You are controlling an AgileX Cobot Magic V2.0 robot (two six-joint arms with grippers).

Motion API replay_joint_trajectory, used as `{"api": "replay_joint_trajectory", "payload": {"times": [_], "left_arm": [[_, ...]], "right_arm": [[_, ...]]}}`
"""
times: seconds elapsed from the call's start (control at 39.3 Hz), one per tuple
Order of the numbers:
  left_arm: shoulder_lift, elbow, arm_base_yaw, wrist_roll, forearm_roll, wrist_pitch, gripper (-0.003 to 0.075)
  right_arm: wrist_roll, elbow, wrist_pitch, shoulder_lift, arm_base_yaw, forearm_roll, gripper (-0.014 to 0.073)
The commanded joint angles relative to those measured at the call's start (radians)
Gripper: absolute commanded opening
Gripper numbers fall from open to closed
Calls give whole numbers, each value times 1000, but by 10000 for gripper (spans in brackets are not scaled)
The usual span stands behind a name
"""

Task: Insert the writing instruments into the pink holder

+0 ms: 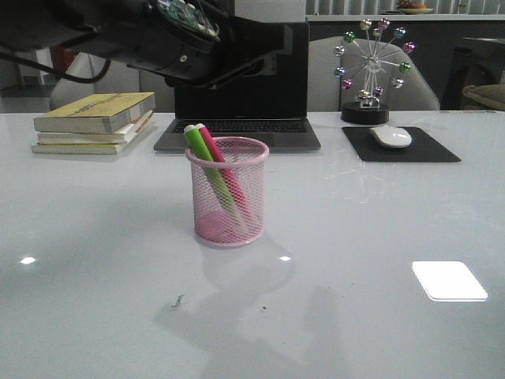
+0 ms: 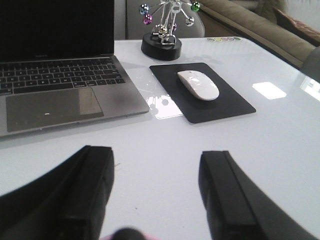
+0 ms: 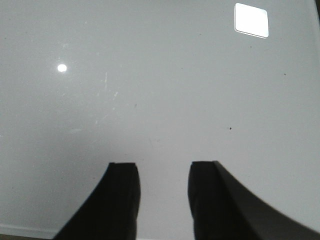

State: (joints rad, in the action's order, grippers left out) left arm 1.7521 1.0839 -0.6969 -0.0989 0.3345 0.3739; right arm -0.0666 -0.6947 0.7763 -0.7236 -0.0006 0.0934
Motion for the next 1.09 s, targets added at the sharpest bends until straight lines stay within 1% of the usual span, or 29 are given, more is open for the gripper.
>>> {"api": "replay_joint_trajectory", "payload": {"times": [0.0, 0.05, 0.15, 0.23, 0.36, 0.56, 0.66, 0.76, 0.84, 0.97, 1.07], "left_arm": [[-126, 36, 32, -88, -25, 26, 456], [-182, 36, 58, -166, -25, -4, 456], [-307, 36, 127, -270, -25, -62, 456], [-406, 36, 190, -284, -25, -107, 456], [-566, 36, 325, -284, -25, -218, 456], [-796, 31, 520, -284, -36, -544, 456], [-881, 16, 592, -284, -41, -684, 456], [-958, -17, 650, -284, -41, -781, 456], [-1011, -54, 682, -284, -41, -826, 456], [-1098, -153, 717, -275, -39, -856, 456], [-1160, -246, 720, -274, -22, -873, 456]], "right_arm": [[-4, -26, -58, 7, -6, 22, 373], [-4, -26, -58, 7, -6, 22, 373], [-4, -26, -58, 7, -6, 22, 373], [-4, -26, -58, 7, -6, 22, 373], [-4, -26, -58, 7, -6, 22, 373], [-4, -26, -59, 7, -6, 22, 373], [-4, -26, -63, 7, -6, 22, 373], [-4, -26, -64, 7, -6, 22, 373], [-4, -26, -64, 7, -6, 22, 373], [-4, -26, -62, 7, -6, 21, 373], [-4, -26, -58, 7, -6, 21, 373]]}}
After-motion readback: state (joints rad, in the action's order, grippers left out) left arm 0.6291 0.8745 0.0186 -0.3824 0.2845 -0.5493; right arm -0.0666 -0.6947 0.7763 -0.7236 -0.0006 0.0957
